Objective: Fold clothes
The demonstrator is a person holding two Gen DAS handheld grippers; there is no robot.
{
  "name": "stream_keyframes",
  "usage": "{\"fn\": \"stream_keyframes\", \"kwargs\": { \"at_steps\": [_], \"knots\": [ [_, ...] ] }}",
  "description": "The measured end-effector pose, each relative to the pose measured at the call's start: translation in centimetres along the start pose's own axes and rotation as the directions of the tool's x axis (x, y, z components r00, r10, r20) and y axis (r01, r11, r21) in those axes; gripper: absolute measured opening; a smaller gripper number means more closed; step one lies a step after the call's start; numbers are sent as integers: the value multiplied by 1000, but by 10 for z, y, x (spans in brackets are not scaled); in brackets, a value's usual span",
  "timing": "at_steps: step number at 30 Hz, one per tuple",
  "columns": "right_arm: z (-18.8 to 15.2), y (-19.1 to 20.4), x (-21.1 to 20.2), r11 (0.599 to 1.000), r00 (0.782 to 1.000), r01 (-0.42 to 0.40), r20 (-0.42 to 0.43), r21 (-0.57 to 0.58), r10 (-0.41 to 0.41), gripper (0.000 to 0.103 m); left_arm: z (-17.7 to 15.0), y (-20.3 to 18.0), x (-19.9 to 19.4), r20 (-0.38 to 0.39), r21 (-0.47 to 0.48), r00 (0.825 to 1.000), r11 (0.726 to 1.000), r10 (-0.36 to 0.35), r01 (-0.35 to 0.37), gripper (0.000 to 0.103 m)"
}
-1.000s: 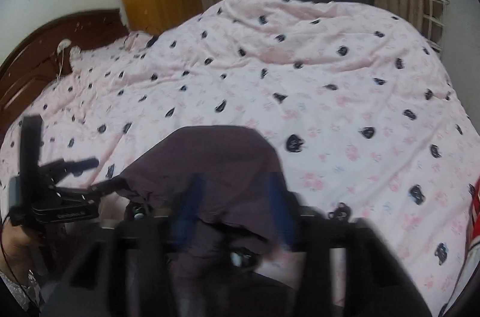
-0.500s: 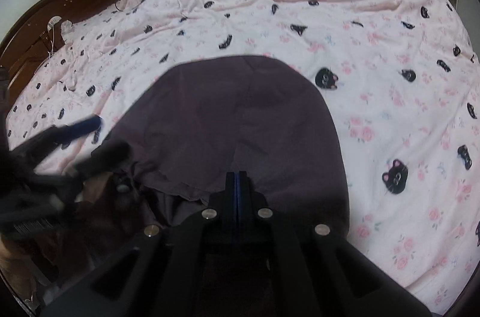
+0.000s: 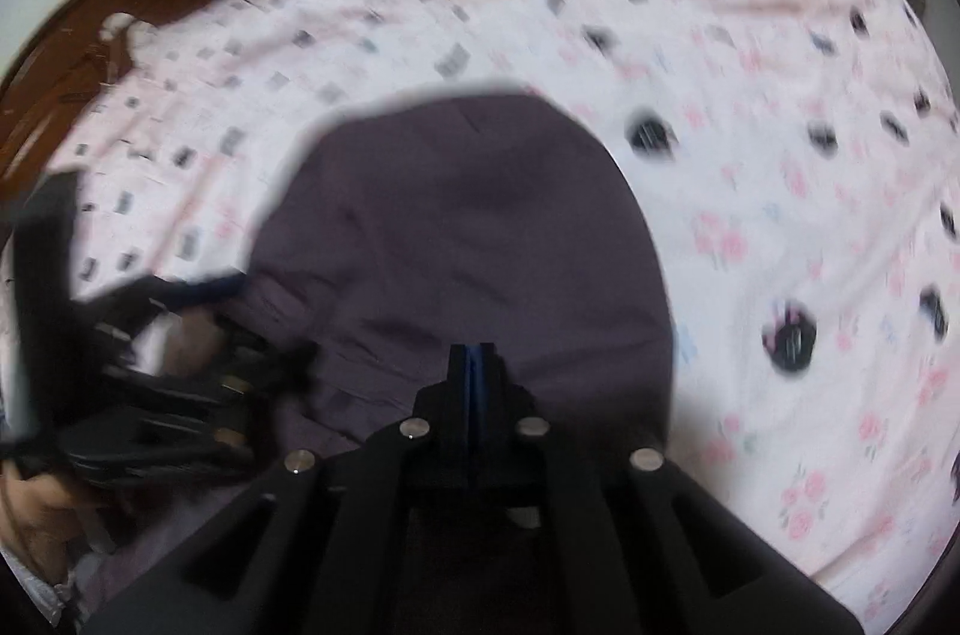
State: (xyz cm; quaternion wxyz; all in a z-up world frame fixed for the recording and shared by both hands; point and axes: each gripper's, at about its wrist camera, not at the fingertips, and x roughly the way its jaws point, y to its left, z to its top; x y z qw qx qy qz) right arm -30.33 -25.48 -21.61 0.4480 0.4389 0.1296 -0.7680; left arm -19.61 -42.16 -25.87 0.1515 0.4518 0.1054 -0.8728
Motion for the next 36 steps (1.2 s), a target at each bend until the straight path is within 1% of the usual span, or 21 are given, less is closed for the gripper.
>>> {"fn": "stream_keyframes", "kwargs": {
  "at_steps": [3, 5, 7, 9, 13, 16, 17, 18, 19, 23, 26, 29, 30, 31, 32, 34, 36],
  "knots": [
    [20, 19, -13, 997, 997, -50, 56, -59, 53, 4, 0, 1, 1, 4, -3, 1000, 1000, 0, 0, 81],
    [39, 34, -10, 991, 996, -73, 51, -109, 79, 4, -1, 1, 1, 6, -5, 1000, 1000, 0, 0, 81],
    [57, 47, 7, 983, 993, -118, -3, -139, 119, 4, -1, 1, 0, 9, -6, 1000, 1000, 1, -1, 81],
    [71, 53, 27, 975, 985, -166, -70, -148, 157, 4, -1, 0, 0, 10, -6, 1000, 1000, 1, -1, 81],
    [87, 59, 69, 957, 955, -256, -187, -136, 230, 6, -2, 0, 0, 13, -9, 1000, 1000, 1, -1, 81],
    [88, 60, 88, 952, 943, -270, -238, -145, 232, 5, -2, 1, 0, 13, -13, 1000, 1000, 0, 1, 81],
    [87, 58, 92, 954, 943, -264, -245, -141, 225, 2, -2, 1, 1, 13, -14, 1000, 1000, -1, 2, 81],
    [87, 56, 96, 956, 943, -258, -251, -138, 218, 2, -2, 1, 1, 14, -16, 1000, 1000, -2, 2, 81],
    [87, 53, 99, 959, 944, -252, -254, -133, 213, 0, -2, 1, 1, 14, -16, 1000, 1000, -2, 2, 81],
    [96, 39, 105, 969, 955, -222, -226, -104, 195, 0, -2, 0, 1, 16, -16, 1000, 1000, 2, -2, 81],
    [105, 24, 108, 984, 969, -168, -194, -55, 155, 0, -2, 0, 1, 17, -17, 1000, 1000, 2, -1, 81],
    [111, 5, 105, 996, 985, -93, -147, -6, 91, 0, -3, 0, 1, 17, -17, 1000, 1000, 2, -1, 81],
    [112, -1, 103, 997, 987, -82, -137, 14, 83, 0, -3, -1, 0, 17, -17, 1000, 1000, 2, -2, 81],
    [113, -7, 102, 995, 986, -96, -135, 39, 100, 0, -3, -1, 0, 17, -17, 1000, 1000, 2, -2, 81],
    [114, -12, 98, 991, 984, -118, -127, 60, 125, 3, -4, -1, 0, 16, -17, 1000, 1000, 2, -2, 81],
    [114, -16, 84, 984, 981, -166, -94, 64, 172, 4, -4, -1, 0, 16, -17, 1000, 1000, 2, -1, 81],
    [114, -17, 73, 973, 971, -222, -75, 61, 226, 7, -4, -1, -1, 16, -17, 1000, 1000, 2, -2, 81]
  ]
}}
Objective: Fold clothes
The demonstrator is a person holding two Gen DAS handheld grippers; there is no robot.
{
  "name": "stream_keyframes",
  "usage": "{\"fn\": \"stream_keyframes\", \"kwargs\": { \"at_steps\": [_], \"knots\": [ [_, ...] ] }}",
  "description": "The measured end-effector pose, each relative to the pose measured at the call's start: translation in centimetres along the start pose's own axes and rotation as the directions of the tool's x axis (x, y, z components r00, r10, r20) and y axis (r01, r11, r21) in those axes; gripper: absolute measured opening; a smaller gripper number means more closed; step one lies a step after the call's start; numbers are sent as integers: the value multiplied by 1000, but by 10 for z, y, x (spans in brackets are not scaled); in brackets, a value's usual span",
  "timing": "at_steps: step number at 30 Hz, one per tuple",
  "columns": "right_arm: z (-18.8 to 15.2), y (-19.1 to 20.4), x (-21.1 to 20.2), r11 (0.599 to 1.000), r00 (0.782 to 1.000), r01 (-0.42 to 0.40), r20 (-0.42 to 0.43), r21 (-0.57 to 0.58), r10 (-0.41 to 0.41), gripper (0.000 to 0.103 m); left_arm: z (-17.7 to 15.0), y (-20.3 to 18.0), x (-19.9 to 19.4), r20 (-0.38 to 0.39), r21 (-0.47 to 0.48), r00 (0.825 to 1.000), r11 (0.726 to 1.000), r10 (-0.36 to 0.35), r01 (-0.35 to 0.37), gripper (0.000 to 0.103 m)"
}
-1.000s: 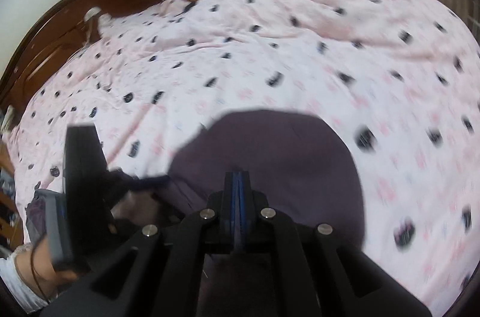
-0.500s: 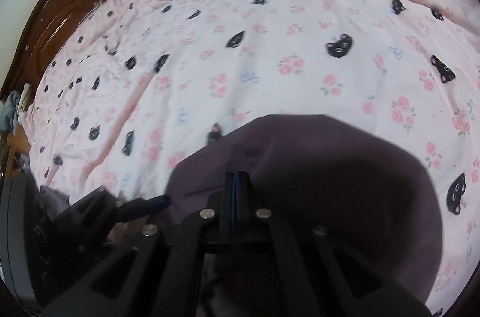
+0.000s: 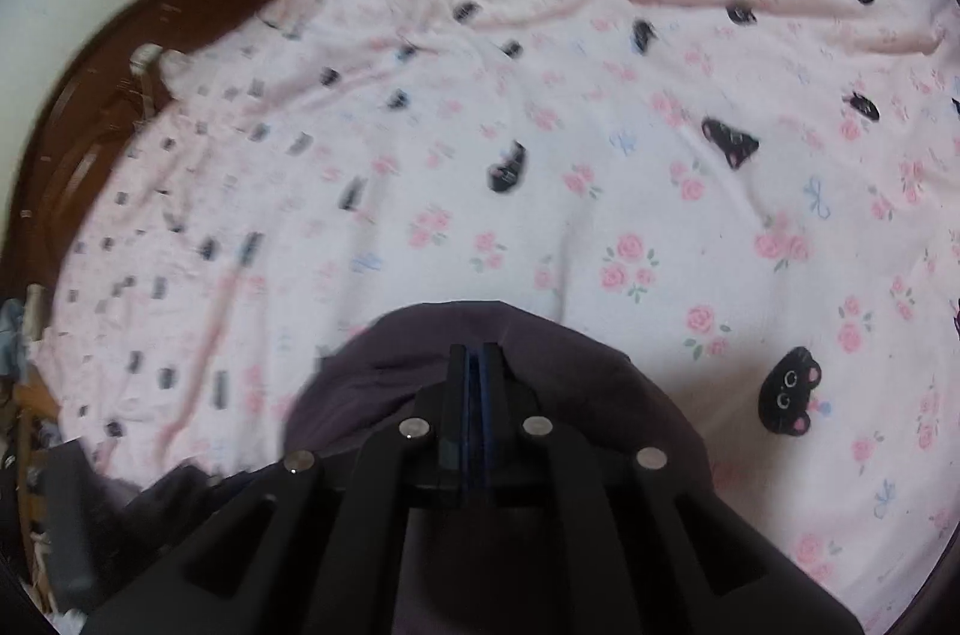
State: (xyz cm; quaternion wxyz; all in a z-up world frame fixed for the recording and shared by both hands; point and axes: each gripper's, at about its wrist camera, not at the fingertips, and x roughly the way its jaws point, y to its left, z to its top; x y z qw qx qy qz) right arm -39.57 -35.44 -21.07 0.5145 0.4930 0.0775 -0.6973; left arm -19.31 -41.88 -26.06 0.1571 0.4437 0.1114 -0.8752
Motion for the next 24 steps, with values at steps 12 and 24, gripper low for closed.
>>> {"fn": "stream_keyframes", "kwargs": {
  "at_steps": [12, 24],
  "knots": [
    [-23, -19, -1, 999, 998, 44, -42, -25, -45, 0, 3, 2, 1, -2, 1, 1000, 1000, -2, 2, 82],
    [-29, -7, -36, 997, 999, 24, 49, -72, -21, 20, 5, 3, 0, -7, -3, 1000, 1000, -3, 3, 81]
  ]
}}
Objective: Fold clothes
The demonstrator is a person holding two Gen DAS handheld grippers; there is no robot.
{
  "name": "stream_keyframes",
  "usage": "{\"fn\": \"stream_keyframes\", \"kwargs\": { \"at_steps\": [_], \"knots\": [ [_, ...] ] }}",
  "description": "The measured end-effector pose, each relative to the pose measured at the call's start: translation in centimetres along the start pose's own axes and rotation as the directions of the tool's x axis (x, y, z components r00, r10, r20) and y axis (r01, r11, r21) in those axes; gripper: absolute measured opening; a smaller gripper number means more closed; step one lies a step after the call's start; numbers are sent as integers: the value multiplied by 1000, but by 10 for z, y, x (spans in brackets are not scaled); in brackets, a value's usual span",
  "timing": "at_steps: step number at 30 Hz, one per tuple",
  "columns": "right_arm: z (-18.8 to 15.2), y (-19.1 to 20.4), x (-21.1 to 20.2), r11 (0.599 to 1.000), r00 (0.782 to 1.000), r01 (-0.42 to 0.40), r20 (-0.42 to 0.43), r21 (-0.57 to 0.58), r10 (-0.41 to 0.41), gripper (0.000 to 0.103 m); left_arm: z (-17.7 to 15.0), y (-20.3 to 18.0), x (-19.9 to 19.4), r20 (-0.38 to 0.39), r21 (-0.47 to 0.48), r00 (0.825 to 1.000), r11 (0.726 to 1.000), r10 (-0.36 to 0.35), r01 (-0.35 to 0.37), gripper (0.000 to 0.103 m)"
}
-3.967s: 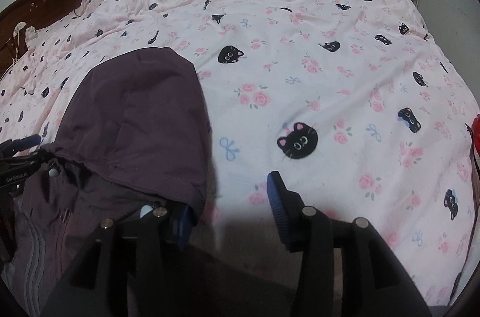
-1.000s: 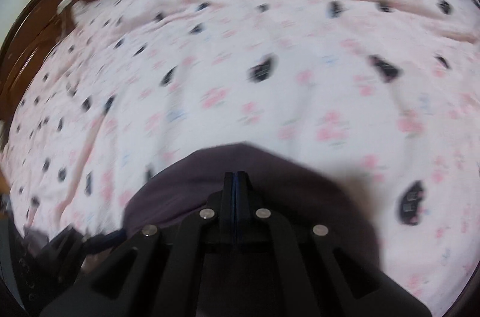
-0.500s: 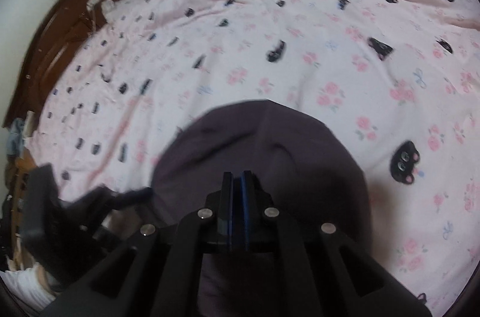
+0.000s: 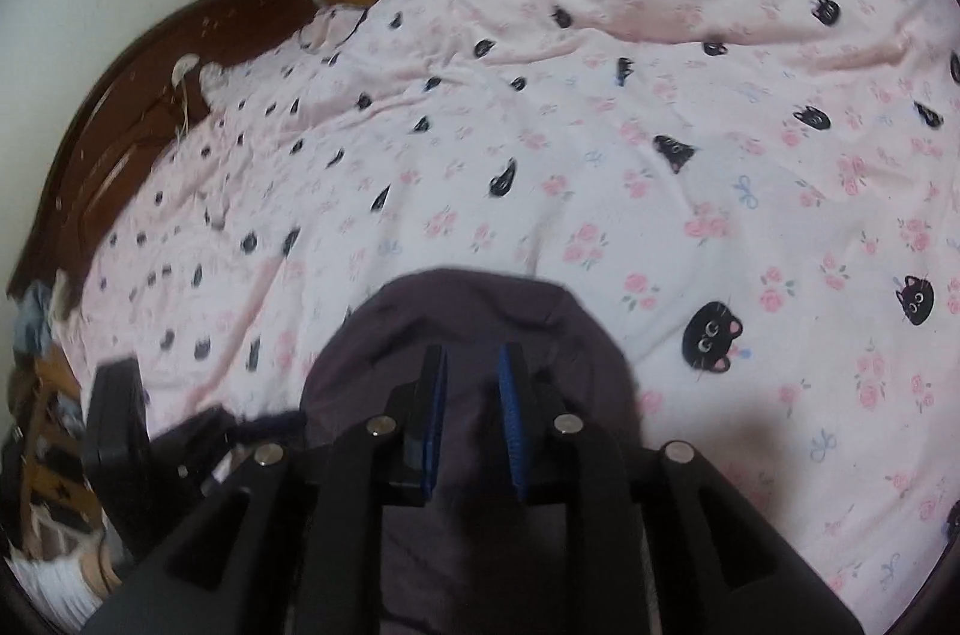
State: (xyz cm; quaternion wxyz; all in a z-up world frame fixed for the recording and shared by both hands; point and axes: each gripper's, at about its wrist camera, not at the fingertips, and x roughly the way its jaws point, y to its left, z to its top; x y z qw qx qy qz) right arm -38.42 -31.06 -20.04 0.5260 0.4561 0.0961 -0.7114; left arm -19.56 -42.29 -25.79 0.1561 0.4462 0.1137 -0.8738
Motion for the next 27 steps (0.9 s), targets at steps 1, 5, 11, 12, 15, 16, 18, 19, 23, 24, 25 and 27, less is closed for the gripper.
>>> {"fn": "stream_keyframes", "kwargs": {
  "at_steps": [1, 5, 11, 12, 15, 16, 18, 19, 23, 24, 25, 27],
  "knots": [
    [-4, 4, 2, 1000, 1000, 20, -12, -21, -20, 20, 0, 0, 0, 0, 0, 1000, 1000, 0, 0, 81],
    [-19, 3, 12, 995, 994, 86, -58, -55, -89, 18, 0, 0, 1, 0, 1, 1000, 1000, 1, -1, 81],
    [-32, -19, 8, 990, 988, 136, -64, -43, -139, 14, 1, 2, 2, 1, -1, 1000, 1000, -1, 1, 81],
    [-32, -23, 6, 988, 986, 151, -62, -44, -153, 14, 1, 2, 3, 1, -1, 1000, 1000, -2, 2, 81],
    [-31, -35, -2, 980, 979, 197, -51, -20, -197, 14, 2, 2, 3, 0, -2, 1000, 1000, -2, 2, 82],
    [-31, -39, -6, 979, 978, 203, -47, -5, -203, 14, 2, 2, 2, 1, -3, 1000, 1000, -3, 3, 81],
    [-30, -40, -15, 982, 981, 190, -33, 4, -190, 21, 3, 3, 1, 2, -6, 1000, 1000, -2, 2, 81],
    [-30, -39, -20, 983, 983, 182, -25, 3, -182, 22, 3, 3, 0, 2, -7, 1000, 1000, -2, 2, 81],
    [-33, -20, -38, 991, 992, 128, 13, -37, -127, 25, 9, 5, -13, 19, -23, 999, 999, -26, 26, 81],
    [-35, -13, -41, 992, 993, 116, 17, -55, -115, 26, 12, 6, -20, 35, -25, 999, 999, -38, 39, 81],
    [-37, -6, -44, 992, 995, 104, 22, -73, -102, 28, 14, 7, -28, 53, -27, 997, 998, -47, 49, 81],
    [-43, 7, -48, 989, 996, 89, 17, -114, -88, 29, 20, 10, -42, 98, -29, 994, 998, -45, 48, 81]
  ]
}}
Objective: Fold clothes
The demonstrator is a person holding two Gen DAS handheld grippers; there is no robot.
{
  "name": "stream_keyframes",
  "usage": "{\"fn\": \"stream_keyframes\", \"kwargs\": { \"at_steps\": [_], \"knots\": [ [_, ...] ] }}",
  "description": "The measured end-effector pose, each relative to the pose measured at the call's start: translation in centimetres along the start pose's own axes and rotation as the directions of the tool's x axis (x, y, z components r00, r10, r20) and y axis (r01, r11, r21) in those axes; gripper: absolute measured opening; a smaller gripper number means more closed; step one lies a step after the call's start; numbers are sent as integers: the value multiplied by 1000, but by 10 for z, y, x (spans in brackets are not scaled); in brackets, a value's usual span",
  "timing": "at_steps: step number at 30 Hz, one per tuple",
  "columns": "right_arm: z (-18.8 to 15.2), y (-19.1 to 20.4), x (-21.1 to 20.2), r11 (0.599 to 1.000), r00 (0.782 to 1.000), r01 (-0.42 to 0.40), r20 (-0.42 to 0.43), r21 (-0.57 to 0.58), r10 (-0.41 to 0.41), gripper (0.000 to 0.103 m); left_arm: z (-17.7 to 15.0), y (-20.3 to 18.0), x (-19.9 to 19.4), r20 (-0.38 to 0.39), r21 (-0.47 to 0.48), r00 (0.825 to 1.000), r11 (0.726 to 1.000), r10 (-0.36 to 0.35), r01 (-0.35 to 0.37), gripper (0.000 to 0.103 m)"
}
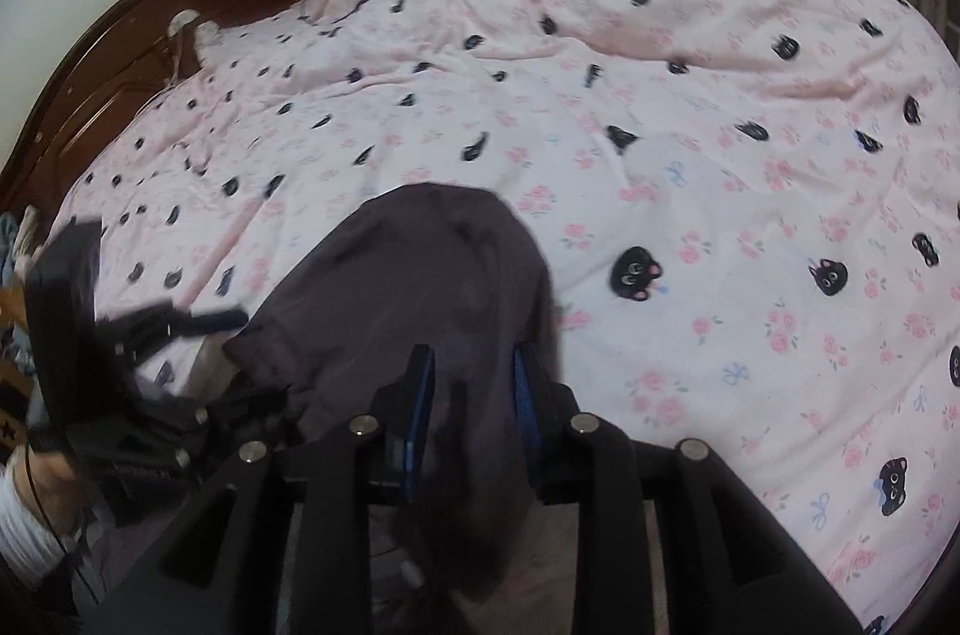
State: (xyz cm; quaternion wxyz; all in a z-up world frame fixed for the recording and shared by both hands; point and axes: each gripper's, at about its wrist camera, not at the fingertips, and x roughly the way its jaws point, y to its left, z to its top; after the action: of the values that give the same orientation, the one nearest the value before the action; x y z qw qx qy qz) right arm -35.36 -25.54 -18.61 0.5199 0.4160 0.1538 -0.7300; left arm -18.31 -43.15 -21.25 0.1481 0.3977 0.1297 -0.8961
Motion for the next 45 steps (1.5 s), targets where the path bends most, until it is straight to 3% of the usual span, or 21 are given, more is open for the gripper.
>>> {"fn": "stream_keyframes", "kwargs": {
  "at_steps": [4, 10, 13, 18, 23, 34, 45],
  "knots": [
    [-10, 18, -8, 996, 998, 58, 24, -73, -57, 29, 8, 13, -16, 53, -21, 998, 999, 45, -44, 81],
    [-9, 19, -31, 971, 963, 233, 154, -55, -222, 38, 0, 39, 3, -4, -68, 996, 994, 89, -89, 81],
    [-7, 17, -34, 985, 975, 168, 153, -40, -160, 40, -2, 37, 9, -16, -61, 996, 994, 92, -93, 81],
    [-14, 24, -8, 999, 999, 3, 40, -49, -1, 39, -9, 31, 21, -48, -37, 994, 995, 95, -97, 81],
    [-29, 3, 25, 999, 998, 35, -52, 40, -33, 37, -17, 35, 36, -92, -55, 991, 993, 95, -100, 81],
    [-42, -24, 22, 992, 997, 74, -45, 101, -69, 39, -17, 38, 34, -94, -73, 992, 993, 87, -94, 81],
    [-52, -7, -44, 989, 993, 113, 22, 93, -116, 41, -9, 72, -25, -29, -119, 988, 981, 150, -152, 81]
  ]
}}
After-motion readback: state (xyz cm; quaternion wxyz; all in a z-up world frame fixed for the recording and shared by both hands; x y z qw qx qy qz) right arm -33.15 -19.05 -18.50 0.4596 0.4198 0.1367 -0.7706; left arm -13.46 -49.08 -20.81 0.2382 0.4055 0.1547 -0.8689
